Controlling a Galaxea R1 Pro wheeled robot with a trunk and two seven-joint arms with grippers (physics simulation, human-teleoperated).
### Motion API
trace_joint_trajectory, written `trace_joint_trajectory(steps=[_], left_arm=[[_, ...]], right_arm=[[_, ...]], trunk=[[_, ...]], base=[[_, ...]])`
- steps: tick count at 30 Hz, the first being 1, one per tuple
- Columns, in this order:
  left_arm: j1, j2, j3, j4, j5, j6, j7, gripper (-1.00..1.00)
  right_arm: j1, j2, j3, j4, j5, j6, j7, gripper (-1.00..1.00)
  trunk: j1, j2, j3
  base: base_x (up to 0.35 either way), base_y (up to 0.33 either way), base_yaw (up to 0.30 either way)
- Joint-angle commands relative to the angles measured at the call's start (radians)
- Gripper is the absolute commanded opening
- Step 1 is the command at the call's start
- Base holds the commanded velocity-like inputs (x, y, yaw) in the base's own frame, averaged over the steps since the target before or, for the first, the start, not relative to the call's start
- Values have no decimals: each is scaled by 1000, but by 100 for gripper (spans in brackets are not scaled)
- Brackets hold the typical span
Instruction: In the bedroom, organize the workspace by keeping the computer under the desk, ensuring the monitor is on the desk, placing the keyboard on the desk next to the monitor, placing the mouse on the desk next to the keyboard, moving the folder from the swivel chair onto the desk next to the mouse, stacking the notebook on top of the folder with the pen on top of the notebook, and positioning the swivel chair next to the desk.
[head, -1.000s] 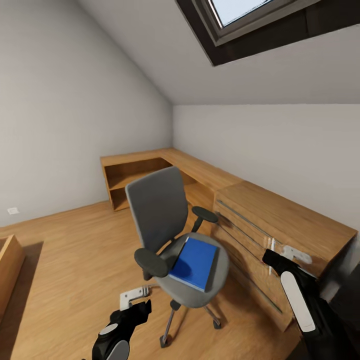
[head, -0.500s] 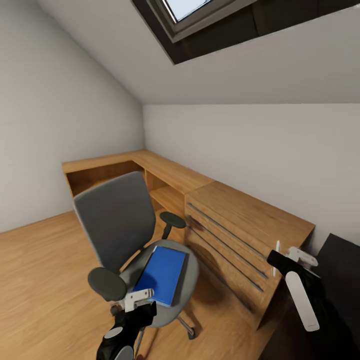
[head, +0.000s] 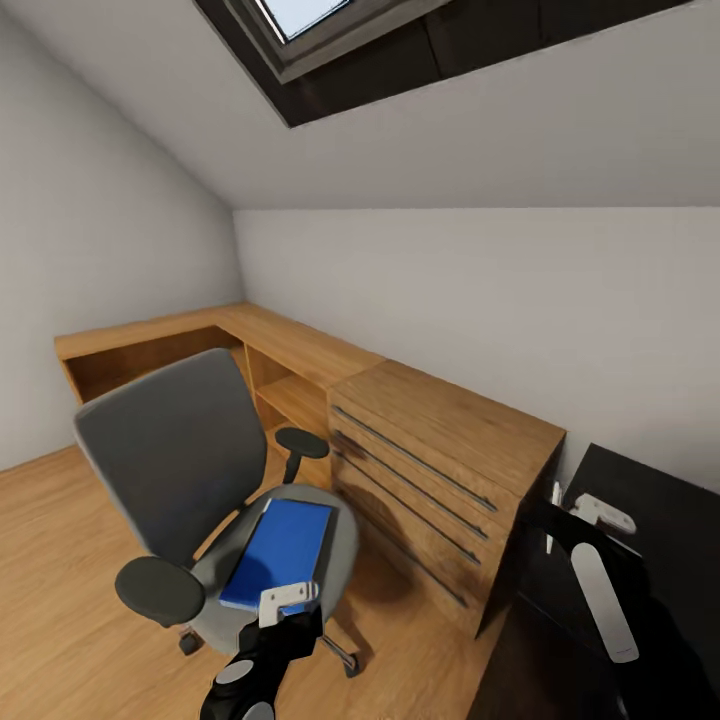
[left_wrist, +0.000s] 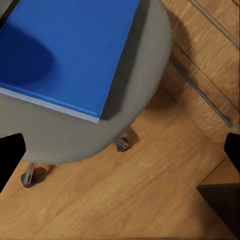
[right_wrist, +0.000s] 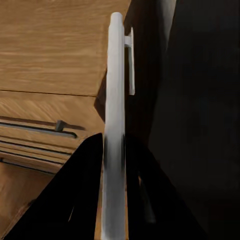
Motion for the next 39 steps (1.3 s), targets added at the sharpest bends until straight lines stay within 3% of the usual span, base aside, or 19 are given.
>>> trace_joint_trajectory(steps=[1,20,25,31,39], left_arm=[[-1,1,-2,-2,6,2,8,100],[-1,4,4,-8,6,2,9,100],[-1,4,4,-36,6,2,9,100],[-1,3,2,-51,6,2,9,100],[-1,3,2,-52,6,3,9,100]], right_arm=[[-1,0,0,-1,-11,1,-7,-100],[-1,0,5,63,-3,0,-7,-100],[-2,-1,7,104,7,-3,-5,-100],[-2,1,9,129,63,-13,4,-100],[-2,2,11,160,78,-15,-2,-100]], trunk=[[0,-1,-1],[0,-1,-1],[0,-1,-1],[0,-1,-1],[0,-1,-1]], base=[[-125,-53,-271],[-4,-1,-262],[0,0,-71],[0,0,-11],[0,0,0]])
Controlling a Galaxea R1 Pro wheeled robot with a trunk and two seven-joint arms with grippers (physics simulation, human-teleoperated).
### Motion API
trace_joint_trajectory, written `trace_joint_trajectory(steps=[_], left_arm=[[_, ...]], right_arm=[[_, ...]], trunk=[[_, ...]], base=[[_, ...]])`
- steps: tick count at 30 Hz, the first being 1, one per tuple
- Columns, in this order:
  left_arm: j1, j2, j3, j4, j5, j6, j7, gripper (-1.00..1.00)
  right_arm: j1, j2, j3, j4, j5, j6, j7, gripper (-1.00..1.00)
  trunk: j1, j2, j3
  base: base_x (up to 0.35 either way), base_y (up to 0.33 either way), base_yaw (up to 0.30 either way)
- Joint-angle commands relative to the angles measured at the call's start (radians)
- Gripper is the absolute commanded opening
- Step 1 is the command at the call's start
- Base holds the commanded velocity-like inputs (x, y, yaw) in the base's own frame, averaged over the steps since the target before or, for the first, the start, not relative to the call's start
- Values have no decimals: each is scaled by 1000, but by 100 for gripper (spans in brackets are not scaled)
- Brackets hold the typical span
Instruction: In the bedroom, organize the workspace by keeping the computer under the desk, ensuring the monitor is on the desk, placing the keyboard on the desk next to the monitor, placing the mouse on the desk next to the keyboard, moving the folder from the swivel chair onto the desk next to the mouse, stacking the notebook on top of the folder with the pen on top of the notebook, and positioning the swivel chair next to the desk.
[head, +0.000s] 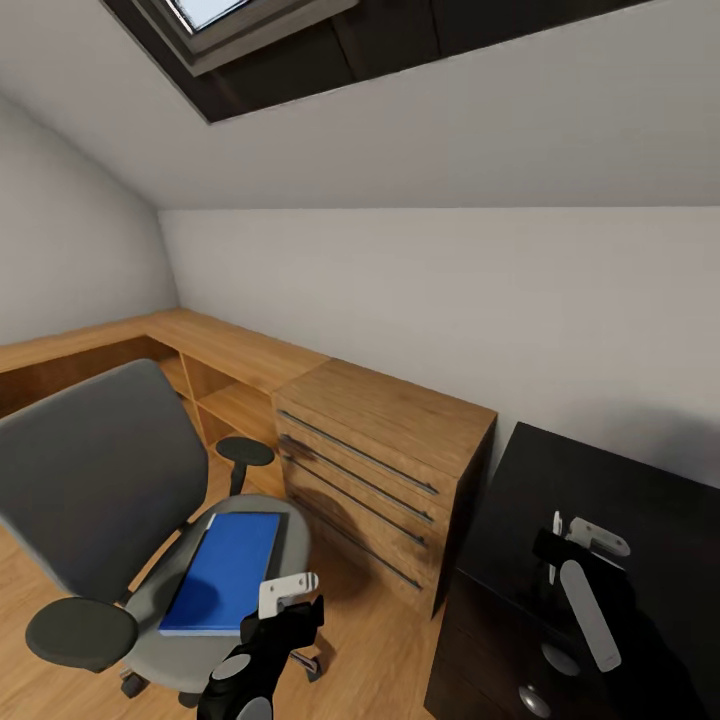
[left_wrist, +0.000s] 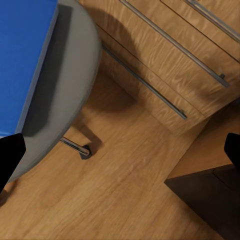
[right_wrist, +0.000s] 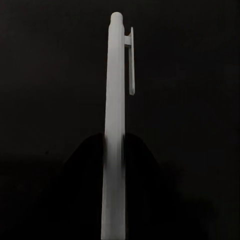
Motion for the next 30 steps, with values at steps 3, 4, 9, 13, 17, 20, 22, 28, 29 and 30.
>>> trace_joint_trajectory(steps=[3,4,9,13,17,20,22,28,29,30], left_arm=[[-1,2,-2,-1,6,2,8,100],[-1,2,-2,-1,6,2,8,100],[-1,2,-2,-1,6,2,8,100],[-1,2,-2,-1,6,2,8,100],[-1,2,-2,-1,6,3,8,100],[-1,2,-2,-1,6,3,8,100],[-1,2,-1,-1,6,3,8,100],[-1,2,-1,-1,6,2,9,100],[-1,2,-1,-1,6,2,9,100],[-1,2,-1,-1,6,2,10,100]], right_arm=[[-1,1,1,-3,-12,3,-10,100],[-1,1,1,-3,-12,3,-11,100],[-1,0,1,-5,-13,3,-10,100],[-1,0,1,-6,-13,3,-9,100],[-1,0,1,-7,-13,2,-8,100],[-1,0,0,-43,-13,1,-9,100],[-1,2,-1,-86,-13,1,-10,100],[1,27,0,-168,-19,3,-9,100],[1,39,0,-172,-17,3,-10,100],[1,51,1,-175,-16,3,-10,100]], trunk=[[0,-1,-1],[0,-1,-1],[0,-1,-1],[0,-1,-1],[0,-1,-1],[0,-1,-1],[0,-1,-1],[0,-1,-1],[0,-1,-1],[0,-1,-1]], base=[[0,0,0],[0,0,0],[0,0,0],[0,0,0],[0,0,0],[0,0,0],[0,0,0],[0,0,10],[0,0,128],[0,0,182]])
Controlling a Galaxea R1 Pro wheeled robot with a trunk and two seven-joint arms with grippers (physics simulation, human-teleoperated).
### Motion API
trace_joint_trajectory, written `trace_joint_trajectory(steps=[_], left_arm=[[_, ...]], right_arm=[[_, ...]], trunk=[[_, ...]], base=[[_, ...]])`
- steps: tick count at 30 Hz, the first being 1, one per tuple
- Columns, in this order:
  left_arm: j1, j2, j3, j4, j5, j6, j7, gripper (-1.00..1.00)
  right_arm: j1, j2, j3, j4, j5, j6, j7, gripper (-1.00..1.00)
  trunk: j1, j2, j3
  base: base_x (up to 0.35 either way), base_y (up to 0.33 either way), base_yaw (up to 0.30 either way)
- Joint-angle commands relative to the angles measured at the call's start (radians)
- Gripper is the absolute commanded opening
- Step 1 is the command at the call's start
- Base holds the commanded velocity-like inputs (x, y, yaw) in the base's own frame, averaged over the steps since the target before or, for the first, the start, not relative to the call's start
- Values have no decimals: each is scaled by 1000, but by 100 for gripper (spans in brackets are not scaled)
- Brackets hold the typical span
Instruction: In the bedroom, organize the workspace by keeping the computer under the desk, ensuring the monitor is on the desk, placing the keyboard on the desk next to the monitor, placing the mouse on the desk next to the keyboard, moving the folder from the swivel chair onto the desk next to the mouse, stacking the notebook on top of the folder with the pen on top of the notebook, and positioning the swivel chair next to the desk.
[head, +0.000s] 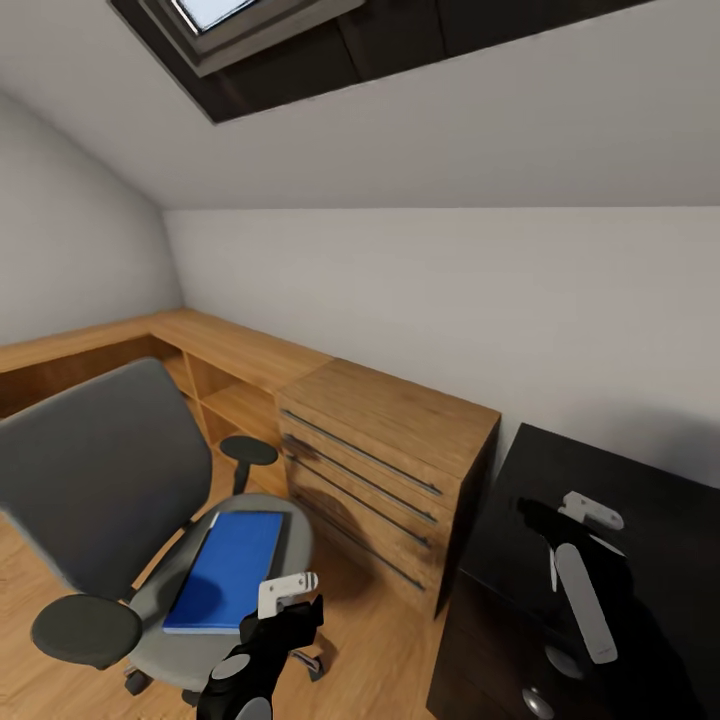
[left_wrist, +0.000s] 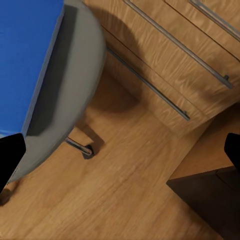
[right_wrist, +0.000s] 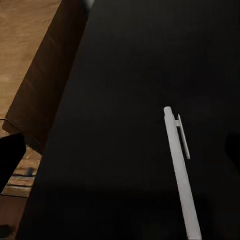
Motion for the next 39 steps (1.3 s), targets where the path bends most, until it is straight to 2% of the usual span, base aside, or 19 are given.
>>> trace_joint_trajectory(steps=[1,3,5,9,16,21,30,39], left_arm=[[-1,1,-2,-1,6,2,8,100],[-1,1,-4,-1,6,2,9,100],[-1,1,-4,-1,6,2,10,100],[-1,1,-3,-1,6,2,11,100],[-1,1,-3,3,6,2,13,100],[-1,1,-3,3,6,2,13,100],[-1,1,-2,3,6,2,13,100],[-1,4,0,3,6,1,13,100]], right_arm=[[-1,5,1,-2,-9,2,-9,100],[-1,21,13,-3,-4,2,-10,100],[-1,25,22,-2,3,2,-10,100],[-1,29,40,1,19,1,-10,100],[-1,36,99,9,51,0,-9,100],[0,34,127,30,59,1,0,100],[6,36,131,27,66,-1,3,100],[6,38,133,33,67,-1,-3,100]], trunk=[[0,-1,-1],[0,-1,-1],[0,-1,-1],[0,-1,-1],[0,-1,-3],[0,-1,-4],[0,-1,-4],[0,-1,-4]], base=[[0,0,201],[0,0,242],[0,0,263],[0,0,271],[0,0,271],[0,0,90],[0,0,5],[0,0,245]])
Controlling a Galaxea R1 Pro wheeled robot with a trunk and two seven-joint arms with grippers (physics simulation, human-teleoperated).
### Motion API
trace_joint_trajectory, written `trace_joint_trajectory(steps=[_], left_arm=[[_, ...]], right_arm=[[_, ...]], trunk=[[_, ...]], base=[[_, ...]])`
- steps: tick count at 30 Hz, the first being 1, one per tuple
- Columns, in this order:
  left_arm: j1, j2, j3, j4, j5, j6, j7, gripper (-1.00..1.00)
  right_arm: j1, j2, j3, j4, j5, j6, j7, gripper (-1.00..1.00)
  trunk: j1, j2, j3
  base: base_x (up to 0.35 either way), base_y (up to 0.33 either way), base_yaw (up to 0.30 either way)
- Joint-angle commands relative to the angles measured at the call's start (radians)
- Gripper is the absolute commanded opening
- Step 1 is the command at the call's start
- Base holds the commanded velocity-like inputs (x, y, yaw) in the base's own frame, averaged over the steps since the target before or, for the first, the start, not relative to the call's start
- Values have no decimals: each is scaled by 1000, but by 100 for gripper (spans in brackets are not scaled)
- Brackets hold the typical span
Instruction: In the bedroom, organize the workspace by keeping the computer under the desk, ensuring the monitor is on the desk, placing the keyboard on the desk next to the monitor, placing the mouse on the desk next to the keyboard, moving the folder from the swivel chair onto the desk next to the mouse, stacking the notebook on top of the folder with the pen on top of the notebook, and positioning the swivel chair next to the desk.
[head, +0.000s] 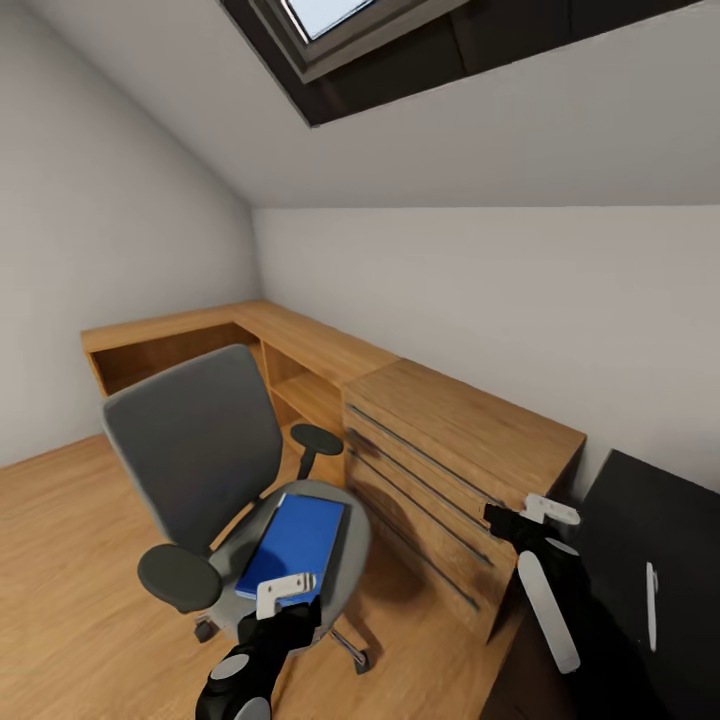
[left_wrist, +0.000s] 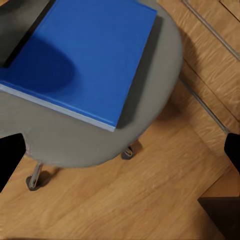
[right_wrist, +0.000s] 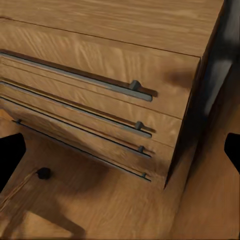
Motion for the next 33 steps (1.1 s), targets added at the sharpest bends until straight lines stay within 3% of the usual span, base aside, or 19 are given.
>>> trace_joint_trajectory(steps=[1,9,14,18,23,33], left_arm=[[-2,1,-3,-1,6,2,8,100],[-2,2,-1,-1,6,-14,8,100],[-2,3,0,-1,6,-55,4,100],[-2,4,3,-1,7,-57,4,100],[-2,5,34,-1,9,-58,4,100],[-2,6,42,-1,11,-58,4,100]], right_arm=[[0,-1,1,-1,-11,2,-8,100],[0,-1,80,4,-5,-18,-10,100],[0,-1,90,6,-4,-25,-9,100],[0,-1,105,6,-4,-25,-9,100],[0,-1,114,8,-4,-25,-9,100],[0,-1,117,28,-4,-25,-9,100]], trunk=[[0,-1,-1],[0,-1,-1],[0,-1,-1],[0,-1,-1],[0,-1,-1],[0,-1,-2]], base=[[0,0,275],[0,0,278],[0,0,280],[0,0,282],[0,0,282],[0,0,282]])
